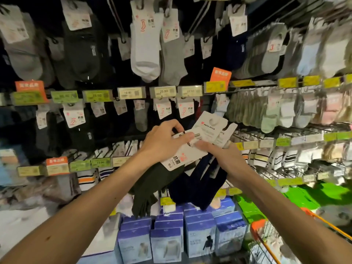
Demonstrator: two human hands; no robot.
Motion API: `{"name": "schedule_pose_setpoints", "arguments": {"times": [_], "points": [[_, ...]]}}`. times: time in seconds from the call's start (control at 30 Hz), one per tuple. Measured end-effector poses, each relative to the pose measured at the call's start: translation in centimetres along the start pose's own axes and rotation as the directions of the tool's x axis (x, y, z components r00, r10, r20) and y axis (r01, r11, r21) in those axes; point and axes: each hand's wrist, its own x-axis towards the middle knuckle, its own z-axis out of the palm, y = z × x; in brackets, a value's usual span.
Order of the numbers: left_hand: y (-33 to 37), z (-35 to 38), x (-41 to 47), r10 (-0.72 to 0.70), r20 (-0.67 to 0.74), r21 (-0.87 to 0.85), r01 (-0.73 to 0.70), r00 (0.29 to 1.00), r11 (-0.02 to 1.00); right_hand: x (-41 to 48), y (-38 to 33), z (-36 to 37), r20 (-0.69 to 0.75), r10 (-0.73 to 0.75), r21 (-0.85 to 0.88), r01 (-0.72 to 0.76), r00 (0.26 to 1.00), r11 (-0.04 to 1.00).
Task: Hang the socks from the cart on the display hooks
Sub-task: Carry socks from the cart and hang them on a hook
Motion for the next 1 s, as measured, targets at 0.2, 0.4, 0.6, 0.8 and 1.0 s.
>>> {"name": "schedule_pose_setpoints", "arguments": {"times": [0.2,0.4,0.6,0.8,1.0], "points": [[2.2,1.6,3.4,-0.009,-0.032,-0.168,0.003,0.999,0.986,3.7,-2.0,-3.9,0.042,0.021,0.033,-0.023,0.999,0.999],[3.1,1.9,5.5,-0.078,-0.036,-0.340,0.061,0.996,0.938,5.9,-2.7,-5.2,0.121,0.107,0.102,-0.119,0.987,0.988],[4.4,0.6,6.9,-0.125,-0.091,-0.442,0.072,0.988,0.894,8.6,-4.3,-5.5,0.113,0.115,0.043,-0.120,0.987,0.992],[3.9,-1.6,6.5,-0.164,-0.112,-0.552,0.076,0.980,0.831,10.4,-5.5,-4.9,0.184,0.053,-0.028,-0.048,0.981,0.998],[0.4,-3.0,5.0,-0.229,-0.229,-0.526,0.078,0.946,0.847,11.1,-4.0,-1.7,0.173,0.124,-0.007,-0.124,0.977,0.992]]}}
